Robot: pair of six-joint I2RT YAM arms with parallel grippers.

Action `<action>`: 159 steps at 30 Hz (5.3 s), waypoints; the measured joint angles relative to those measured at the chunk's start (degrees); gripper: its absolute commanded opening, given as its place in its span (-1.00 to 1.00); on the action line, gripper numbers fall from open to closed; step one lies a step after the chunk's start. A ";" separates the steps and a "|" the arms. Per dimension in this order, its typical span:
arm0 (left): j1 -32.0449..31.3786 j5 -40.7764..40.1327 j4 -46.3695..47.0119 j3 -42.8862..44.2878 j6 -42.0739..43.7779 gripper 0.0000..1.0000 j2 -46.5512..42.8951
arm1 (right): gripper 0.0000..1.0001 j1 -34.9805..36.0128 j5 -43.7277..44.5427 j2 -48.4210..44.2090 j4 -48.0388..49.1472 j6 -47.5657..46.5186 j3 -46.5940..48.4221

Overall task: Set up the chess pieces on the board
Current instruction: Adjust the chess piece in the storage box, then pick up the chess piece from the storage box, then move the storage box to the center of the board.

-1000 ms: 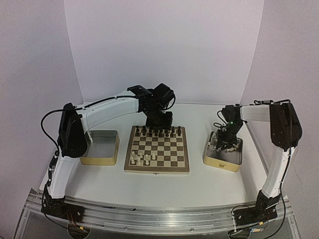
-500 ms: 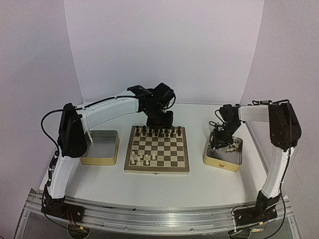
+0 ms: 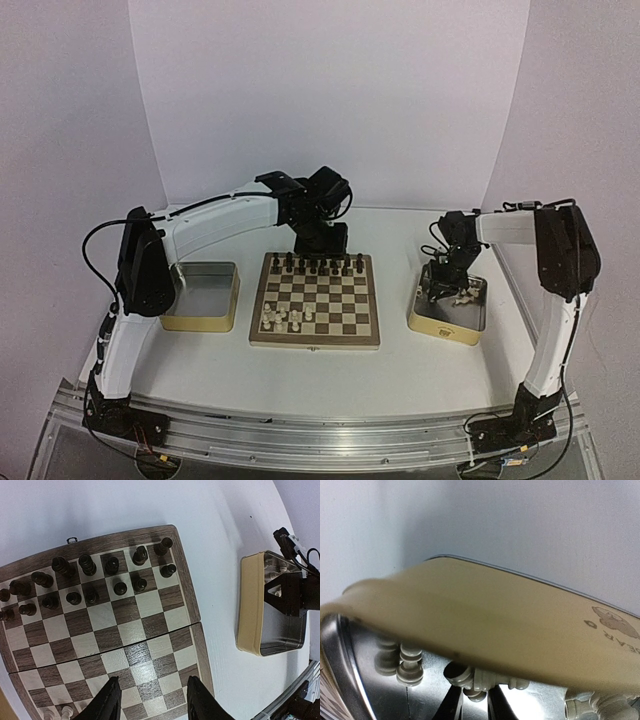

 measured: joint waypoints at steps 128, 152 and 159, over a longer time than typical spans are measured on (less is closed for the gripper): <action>0.11 6.98 3.45 -3.07 0.31 -0.12 -0.30 | -1.00 3.26 -0.03 -2.70 -2.66 -0.55 -1.44; 3.36 52.33 26.47 4.00 -8.97 0.07 12.08 | -1.00 0.79 -11.25 -18.44 -1.71 -20.31 -7.89; 3.52 58.11 37.27 4.33 -17.77 0.05 19.23 | -1.00 -0.40 -10.74 -21.76 0.44 -29.30 -13.47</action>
